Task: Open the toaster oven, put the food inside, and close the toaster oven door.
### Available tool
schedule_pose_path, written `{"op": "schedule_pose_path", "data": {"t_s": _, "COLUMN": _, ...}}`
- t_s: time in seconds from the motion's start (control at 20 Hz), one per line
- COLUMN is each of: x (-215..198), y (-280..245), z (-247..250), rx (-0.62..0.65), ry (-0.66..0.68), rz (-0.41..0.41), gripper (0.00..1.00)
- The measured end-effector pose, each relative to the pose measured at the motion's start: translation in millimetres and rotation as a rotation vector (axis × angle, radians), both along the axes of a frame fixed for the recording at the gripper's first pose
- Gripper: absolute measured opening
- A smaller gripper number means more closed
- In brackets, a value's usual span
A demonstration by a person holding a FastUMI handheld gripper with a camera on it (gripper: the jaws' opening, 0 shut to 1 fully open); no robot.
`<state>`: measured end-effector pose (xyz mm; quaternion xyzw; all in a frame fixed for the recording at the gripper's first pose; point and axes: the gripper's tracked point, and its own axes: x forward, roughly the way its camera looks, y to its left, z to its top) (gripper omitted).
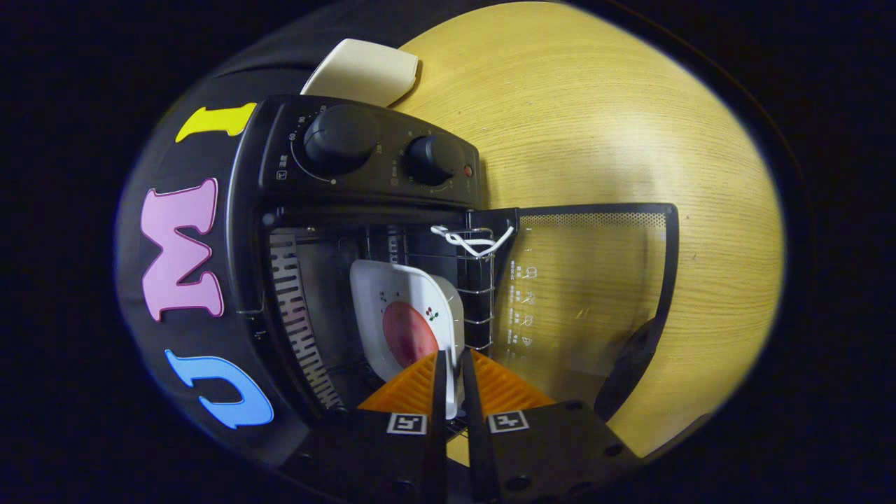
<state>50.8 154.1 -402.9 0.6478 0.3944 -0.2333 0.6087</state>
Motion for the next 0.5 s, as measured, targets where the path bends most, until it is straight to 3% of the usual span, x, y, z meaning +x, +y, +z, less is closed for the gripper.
{"op": "schedule_pose_path", "data": {"t_s": 0.05, "x": -2, "y": 1, "z": 2, "rx": 0.001, "ry": -0.003, "rz": 0.016, "gripper": 0.28}}
{"op": "schedule_pose_path", "data": {"t_s": 0.1, "x": -5, "y": 1, "z": 4, "rx": -0.006, "ry": -0.012, "rz": 0.031, "gripper": 0.29}}
{"op": "schedule_pose_path", "data": {"t_s": 0.15, "x": -7, "y": 0, "z": 7, "rx": -0.007, "ry": -0.021, "rz": 0.049, "gripper": 0.44}}
{"op": "schedule_pose_path", "data": {"t_s": 0.2, "x": -10, "y": 2, "z": 11, "rx": -0.007, "ry": -0.038, "rz": 0.063, "gripper": 0.52}}
{"op": "schedule_pose_path", "data": {"t_s": 0.3, "x": -21, "y": 5, "z": 22, "rx": 0.019, "ry": -0.060, "rz": 0.130, "gripper": 0.88}}
{"op": "schedule_pose_path", "data": {"t_s": 0.35, "x": -26, "y": 11, "z": 28, "rx": 0.031, "ry": -0.070, "rz": 0.168, "gripper": 0.99}}
{"op": "schedule_pose_path", "data": {"t_s": 0.5, "x": -47, "y": 13, "z": 44, "rx": -0.010, "ry": -0.117, "rz": 0.319, "gripper": 0.99}}
